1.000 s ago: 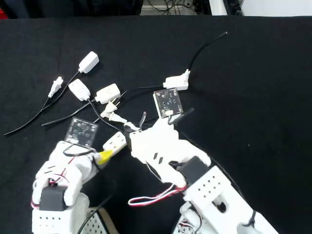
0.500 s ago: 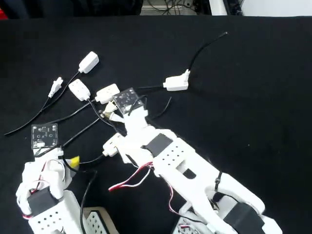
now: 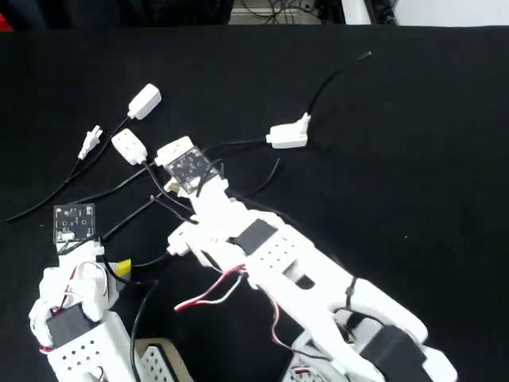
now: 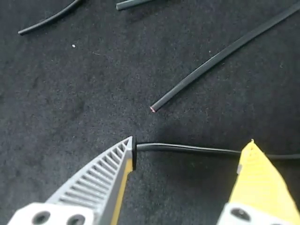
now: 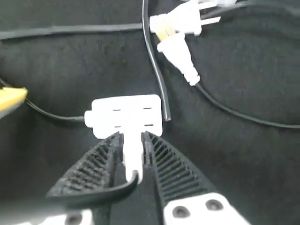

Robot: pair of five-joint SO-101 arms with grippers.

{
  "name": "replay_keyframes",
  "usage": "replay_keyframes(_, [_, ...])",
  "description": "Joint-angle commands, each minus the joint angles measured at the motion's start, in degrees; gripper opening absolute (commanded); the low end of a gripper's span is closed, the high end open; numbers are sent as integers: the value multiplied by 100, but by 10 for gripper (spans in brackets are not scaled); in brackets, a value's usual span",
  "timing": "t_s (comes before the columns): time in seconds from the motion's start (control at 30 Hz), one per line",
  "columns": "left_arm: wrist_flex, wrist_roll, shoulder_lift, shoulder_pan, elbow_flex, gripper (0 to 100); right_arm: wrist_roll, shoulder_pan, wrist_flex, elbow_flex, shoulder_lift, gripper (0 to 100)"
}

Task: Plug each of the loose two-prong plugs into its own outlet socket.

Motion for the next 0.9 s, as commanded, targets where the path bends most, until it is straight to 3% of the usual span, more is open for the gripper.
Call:
replay_keyframes(0.0, [-123, -44, -26, -48, -22, 343, 211, -9, -105, -303, 330, 12])
replay_keyframes(0.5, [-141, -44, -26, -57, 13, 343, 413, 589, 448, -1385, 1059, 12])
replay_keyframes(0.87, [-141, -44, -26, -57, 22, 343, 396, 440, 457, -1675, 1613, 12])
